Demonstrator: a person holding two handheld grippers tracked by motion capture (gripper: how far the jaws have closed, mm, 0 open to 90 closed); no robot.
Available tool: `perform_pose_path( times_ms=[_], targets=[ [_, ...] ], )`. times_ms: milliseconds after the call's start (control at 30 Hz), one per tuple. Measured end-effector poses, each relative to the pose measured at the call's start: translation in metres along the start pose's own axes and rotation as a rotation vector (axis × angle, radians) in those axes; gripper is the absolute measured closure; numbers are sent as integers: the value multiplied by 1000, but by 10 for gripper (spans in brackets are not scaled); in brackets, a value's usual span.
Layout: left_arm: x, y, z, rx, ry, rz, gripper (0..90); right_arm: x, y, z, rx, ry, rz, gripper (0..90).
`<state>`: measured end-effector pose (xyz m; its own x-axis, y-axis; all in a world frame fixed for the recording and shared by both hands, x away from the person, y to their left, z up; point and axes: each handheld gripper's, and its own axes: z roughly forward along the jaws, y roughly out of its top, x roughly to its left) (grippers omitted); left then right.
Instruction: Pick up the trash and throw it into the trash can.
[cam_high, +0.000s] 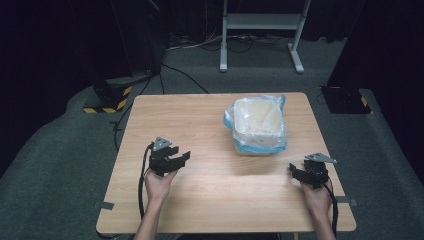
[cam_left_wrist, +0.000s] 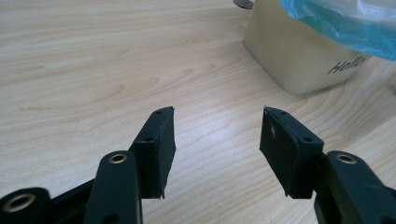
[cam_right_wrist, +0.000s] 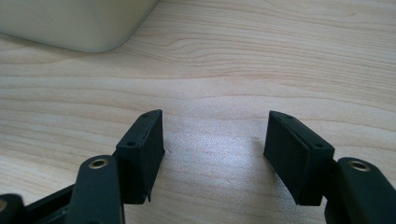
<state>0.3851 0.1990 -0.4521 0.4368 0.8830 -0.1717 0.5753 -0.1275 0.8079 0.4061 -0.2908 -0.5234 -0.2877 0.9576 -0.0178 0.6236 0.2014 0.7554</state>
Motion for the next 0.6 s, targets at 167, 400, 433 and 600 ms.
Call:
perform_pose_path(
  times_ms=[167, 400, 433, 600],
  targets=[
    [-1, -11, 4, 21, 27, 2, 448, 0, 0, 0, 0, 0, 0, 370],
    [2, -23, 13, 39, 55, -3, 443, 0, 0, 0, 0, 0, 0, 370],
    [3, -26, 16, 51, 61, -7, 440, 0, 0, 0, -1, -1, 0, 370],
    [8, -38, 23, 59, 82, -36, 439, 0, 0, 0, 0, 0, 0, 370]
  ],
)
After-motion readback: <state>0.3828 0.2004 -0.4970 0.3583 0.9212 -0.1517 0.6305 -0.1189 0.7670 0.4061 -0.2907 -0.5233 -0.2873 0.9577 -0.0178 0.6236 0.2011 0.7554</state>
